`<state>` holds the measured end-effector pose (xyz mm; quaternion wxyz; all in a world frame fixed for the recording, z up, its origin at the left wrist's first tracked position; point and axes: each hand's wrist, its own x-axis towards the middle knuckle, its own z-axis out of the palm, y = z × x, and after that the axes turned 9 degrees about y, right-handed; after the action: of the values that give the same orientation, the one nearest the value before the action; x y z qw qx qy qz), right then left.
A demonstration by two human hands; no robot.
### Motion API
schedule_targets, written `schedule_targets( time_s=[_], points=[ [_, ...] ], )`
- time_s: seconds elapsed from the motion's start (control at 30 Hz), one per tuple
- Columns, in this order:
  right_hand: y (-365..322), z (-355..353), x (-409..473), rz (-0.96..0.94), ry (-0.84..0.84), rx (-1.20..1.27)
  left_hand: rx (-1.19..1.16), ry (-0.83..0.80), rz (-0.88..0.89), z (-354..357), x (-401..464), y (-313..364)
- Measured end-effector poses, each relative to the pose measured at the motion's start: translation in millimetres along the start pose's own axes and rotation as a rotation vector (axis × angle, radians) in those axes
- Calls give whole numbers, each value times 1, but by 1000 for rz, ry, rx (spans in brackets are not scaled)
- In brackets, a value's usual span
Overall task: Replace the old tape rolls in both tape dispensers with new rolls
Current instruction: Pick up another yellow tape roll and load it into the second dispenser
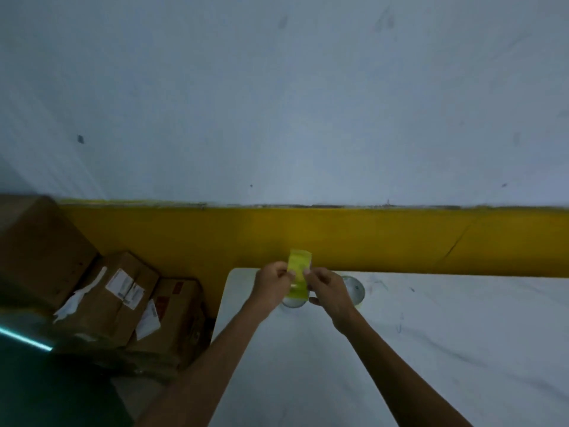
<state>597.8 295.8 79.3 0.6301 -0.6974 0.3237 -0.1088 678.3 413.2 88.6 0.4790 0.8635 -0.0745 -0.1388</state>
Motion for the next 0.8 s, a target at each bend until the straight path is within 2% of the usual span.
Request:
schedule_targets(
  time_s=[0.13,0.43,0.8],
  points=[
    [-10,-24,-16,-94,79,-38,-80,-38,27,12,-28,22],
    [1,-104,-51,-72,202,0,-89,-180,93,58,-82,69],
    [61,-323,-152,40,527,129,-6,-466,256,230,-216,159]
  ],
)
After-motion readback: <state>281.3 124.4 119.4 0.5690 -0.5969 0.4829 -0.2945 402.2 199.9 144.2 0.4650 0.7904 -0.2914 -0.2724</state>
